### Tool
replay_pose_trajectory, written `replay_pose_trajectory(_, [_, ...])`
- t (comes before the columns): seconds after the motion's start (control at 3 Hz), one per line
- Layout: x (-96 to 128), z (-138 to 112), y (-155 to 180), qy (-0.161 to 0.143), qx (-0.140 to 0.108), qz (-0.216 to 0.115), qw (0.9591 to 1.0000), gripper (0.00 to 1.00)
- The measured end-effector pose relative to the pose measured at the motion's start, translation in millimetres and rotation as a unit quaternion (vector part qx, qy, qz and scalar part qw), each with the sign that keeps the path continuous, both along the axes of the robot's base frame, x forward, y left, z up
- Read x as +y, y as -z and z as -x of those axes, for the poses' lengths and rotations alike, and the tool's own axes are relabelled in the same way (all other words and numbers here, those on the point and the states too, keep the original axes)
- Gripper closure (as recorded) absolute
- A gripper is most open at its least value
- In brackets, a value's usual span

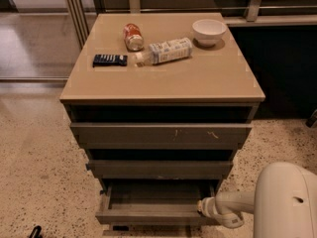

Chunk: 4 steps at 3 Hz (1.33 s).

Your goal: Open bottom drawer

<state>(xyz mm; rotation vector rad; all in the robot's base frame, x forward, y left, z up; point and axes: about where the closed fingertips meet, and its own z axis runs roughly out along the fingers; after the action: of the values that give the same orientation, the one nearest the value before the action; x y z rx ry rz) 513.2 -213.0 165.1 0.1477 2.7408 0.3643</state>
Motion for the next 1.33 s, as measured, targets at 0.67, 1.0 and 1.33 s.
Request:
replay_pose_trajectory(0.67, [-8.6,10.7,7.2,0.009,0.014,-0.003,0.9999,1.0])
replay_pose_trajectory(1.0, [-15.4,35.6,22.4,0.012,0.022,-0.022,0.9994,1.0])
replay_pose_trajectory(1.33, [-15.6,34.6,20.9,0.012,0.022,-0.022,0.9994,1.0])
